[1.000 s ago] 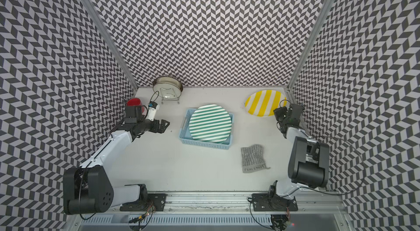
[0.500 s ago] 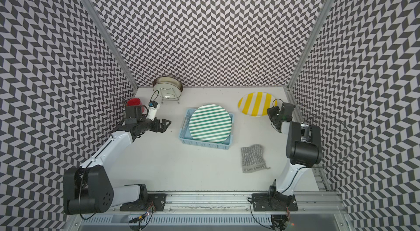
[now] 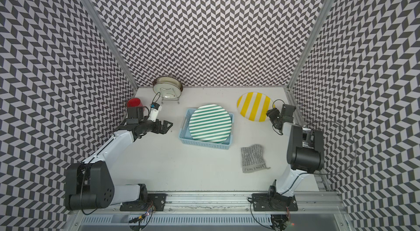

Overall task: Wipe the wet plate dry
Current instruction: Place the plate at the center of the board, then pick up the plate from the bin.

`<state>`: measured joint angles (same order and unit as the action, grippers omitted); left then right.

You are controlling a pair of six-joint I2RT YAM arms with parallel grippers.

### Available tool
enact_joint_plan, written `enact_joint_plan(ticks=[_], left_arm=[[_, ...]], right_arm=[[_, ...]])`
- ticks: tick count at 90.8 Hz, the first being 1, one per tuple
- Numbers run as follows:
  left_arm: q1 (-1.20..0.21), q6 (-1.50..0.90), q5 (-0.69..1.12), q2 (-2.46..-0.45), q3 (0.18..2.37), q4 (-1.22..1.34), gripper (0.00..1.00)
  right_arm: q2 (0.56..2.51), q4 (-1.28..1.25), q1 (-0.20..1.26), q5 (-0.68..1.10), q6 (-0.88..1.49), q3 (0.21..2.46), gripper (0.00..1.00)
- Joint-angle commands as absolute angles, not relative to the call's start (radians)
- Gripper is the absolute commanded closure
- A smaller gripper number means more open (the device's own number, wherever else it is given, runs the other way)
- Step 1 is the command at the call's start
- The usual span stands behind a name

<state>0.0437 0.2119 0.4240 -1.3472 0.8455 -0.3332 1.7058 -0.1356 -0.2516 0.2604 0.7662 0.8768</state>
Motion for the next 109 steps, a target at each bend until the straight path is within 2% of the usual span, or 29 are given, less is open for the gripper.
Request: enact_joint_plan(ticks=[1,11,24,38,51,70,109], left_arm=[[0.028,0.219,0.455,-1.362,0.846,-0.327,0.0],[0.011,0.223,0.488,-1.368,0.848,-0.338,0.0],[-0.024,0.24,0.542,-1.373,0.848,-0.359,0.0],[-0.088,0.251,0.541,-1.38,0.85,-0.371,0.0],[-0.139,0.251,0.552,-1.398,0.851,-0.38,0.0],[-0.18,0.25,0.547,-1.44,0.862,-0.392,0.01],[-0.213,0.247,0.536,-1.47,0.867,-0.391,0.01]], right_arm=[[1.571,-0.082,-0.246,0.206,0.682,0.844,0.3],[1.469,-0.052,-0.193,0.234,0.648,0.833,0.3],[1.379,-0.028,-0.002,0.273,0.532,0.873,0.3],[1.425,0.087,0.237,0.236,0.356,1.01,0.31],[1.505,0.171,0.363,0.222,0.267,1.091,0.31],[1.588,0.255,0.443,0.122,0.202,1.154,0.31],[1.693,0.335,0.469,0.026,0.196,1.199,0.31]])
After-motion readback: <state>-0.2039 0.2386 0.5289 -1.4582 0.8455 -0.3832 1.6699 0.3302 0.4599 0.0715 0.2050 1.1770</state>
